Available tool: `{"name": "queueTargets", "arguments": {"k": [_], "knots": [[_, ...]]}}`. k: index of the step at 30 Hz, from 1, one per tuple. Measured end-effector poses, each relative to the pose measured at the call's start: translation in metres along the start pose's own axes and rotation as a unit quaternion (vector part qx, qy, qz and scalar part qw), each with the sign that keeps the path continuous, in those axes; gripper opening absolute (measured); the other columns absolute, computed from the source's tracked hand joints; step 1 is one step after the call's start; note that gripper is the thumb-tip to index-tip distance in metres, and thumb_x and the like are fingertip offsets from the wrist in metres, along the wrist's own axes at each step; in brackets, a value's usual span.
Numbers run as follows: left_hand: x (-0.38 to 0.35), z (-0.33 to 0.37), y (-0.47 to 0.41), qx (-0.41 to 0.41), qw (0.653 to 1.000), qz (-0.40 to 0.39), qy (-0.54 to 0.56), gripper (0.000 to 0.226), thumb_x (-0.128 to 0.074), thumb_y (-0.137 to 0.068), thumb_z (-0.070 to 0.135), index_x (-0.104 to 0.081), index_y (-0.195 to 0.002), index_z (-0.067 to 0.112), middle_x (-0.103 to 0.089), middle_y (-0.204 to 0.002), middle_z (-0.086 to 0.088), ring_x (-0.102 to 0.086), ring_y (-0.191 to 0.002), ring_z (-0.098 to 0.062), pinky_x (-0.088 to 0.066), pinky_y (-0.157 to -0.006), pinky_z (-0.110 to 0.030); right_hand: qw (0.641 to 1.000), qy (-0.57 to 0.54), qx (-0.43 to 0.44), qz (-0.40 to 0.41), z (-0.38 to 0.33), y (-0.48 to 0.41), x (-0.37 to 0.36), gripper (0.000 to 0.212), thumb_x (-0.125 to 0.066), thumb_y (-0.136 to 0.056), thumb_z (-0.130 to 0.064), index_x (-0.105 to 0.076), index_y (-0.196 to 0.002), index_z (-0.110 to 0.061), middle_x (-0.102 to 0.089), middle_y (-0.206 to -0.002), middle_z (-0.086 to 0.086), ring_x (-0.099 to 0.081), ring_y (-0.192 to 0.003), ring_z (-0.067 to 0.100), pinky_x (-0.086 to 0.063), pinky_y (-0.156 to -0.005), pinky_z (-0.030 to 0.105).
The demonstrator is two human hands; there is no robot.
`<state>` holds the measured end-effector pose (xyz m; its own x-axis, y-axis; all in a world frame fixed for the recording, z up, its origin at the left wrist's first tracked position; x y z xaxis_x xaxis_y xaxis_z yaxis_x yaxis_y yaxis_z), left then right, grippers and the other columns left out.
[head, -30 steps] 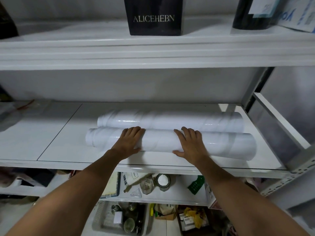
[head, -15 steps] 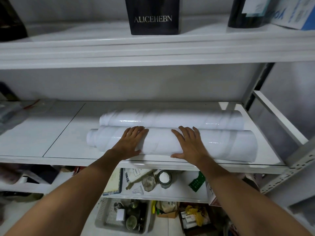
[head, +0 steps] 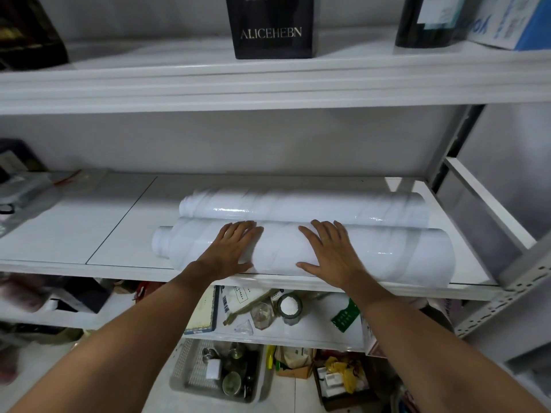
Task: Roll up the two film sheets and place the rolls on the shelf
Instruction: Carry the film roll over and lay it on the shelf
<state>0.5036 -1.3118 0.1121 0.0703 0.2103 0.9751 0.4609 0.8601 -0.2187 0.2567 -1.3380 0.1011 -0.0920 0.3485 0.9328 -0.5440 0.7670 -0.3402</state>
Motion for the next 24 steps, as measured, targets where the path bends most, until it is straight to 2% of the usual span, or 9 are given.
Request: {"name": "queueTargets", "arguments": {"k": [3,9,13,18,22,24], "knots": [[0.000,0.003,0.001,-0.007,1.000,-0.003,-0.016,0.090,-0.078,-0.064,0.035,-0.027,-0.134,0.016,-0.047,-0.133,-0.013,-0.040,-0.121,-0.028,-0.034,-0.102,-0.043,1.000,0.008,-0.009,-0.001,0.002,0.001,-0.001,0.080,-0.053,-0.075,-0.067,-0.044,-0.133,-0.013,-0.052,-0.127,0.017,-0.050,-0.111,0.035,-0.036,-0.101,0.051],[0.001,0.008,-0.011,0.004,0.995,0.021,-0.101,0.092,-0.085,-0.051,0.032,-0.037,-0.128,0.012,-0.054,-0.120,-0.012,-0.055,-0.104,-0.030,-0.045,-0.091,-0.042,0.999,0.041,-0.020,-0.002,0.004,-0.006,0.003,0.078,-0.060,-0.072,-0.062,-0.048,-0.129,-0.011,-0.056,-0.118,0.014,-0.053,-0.101,0.035,-0.040,-0.093,0.048],[-0.003,0.005,-0.018,0.019,0.989,0.033,-0.141,0.094,-0.087,-0.048,0.033,-0.039,-0.126,0.011,-0.056,-0.116,-0.012,-0.057,-0.100,-0.032,-0.043,-0.092,-0.046,0.998,0.052,-0.023,-0.004,0.006,-0.016,-0.001,0.077,-0.060,-0.072,-0.061,-0.047,-0.130,-0.011,-0.056,-0.117,0.013,-0.053,-0.100,0.035,-0.040,-0.092,0.048],[-0.009,-0.005,-0.024,0.027,0.994,0.027,-0.099,0.092,-0.084,-0.055,0.033,-0.035,-0.130,0.013,-0.054,-0.120,-0.012,-0.053,-0.107,-0.030,-0.040,-0.096,-0.047,0.999,0.042,-0.026,-0.004,0.009,-0.026,-0.005,0.074,-0.058,-0.075,-0.060,-0.046,-0.131,-0.012,-0.057,-0.116,0.012,-0.053,-0.099,0.033,-0.039,-0.093,0.047],[-0.013,-0.008,-0.013,-0.005,0.999,0.025,-0.035,0.088,-0.078,-0.065,0.035,-0.032,-0.137,0.015,-0.048,-0.130,-0.010,-0.034,-0.118,-0.022,-0.025,-0.103,-0.039,0.999,0.028,-0.016,0.006,0.006,-0.012,-0.013,0.071,-0.049,-0.080,-0.061,-0.043,-0.131,-0.012,-0.053,-0.119,0.014,-0.051,-0.100,0.034,-0.039,-0.090,0.047],[-0.010,-0.009,-0.009,-0.005,1.000,0.014,-0.010,0.086,-0.076,-0.069,0.037,-0.029,-0.139,0.016,-0.044,-0.135,-0.009,-0.029,-0.122,-0.020,-0.023,-0.106,-0.039,0.999,0.029,-0.015,0.013,0.005,-0.007,-0.013,0.071,-0.046,-0.081,-0.062,-0.043,-0.133,-0.012,-0.052,-0.121,0.016,-0.050,-0.102,0.035,-0.039,-0.091,0.048]]}}
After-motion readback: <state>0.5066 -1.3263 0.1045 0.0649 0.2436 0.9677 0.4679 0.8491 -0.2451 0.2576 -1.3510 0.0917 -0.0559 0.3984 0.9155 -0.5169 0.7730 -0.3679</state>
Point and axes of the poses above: each hand's wrist, its own y-axis away from the middle knuckle, its own x-axis out of the back of the hand, z = x × y, the point moved 3 cm from there along -y, towards the middle knuckle
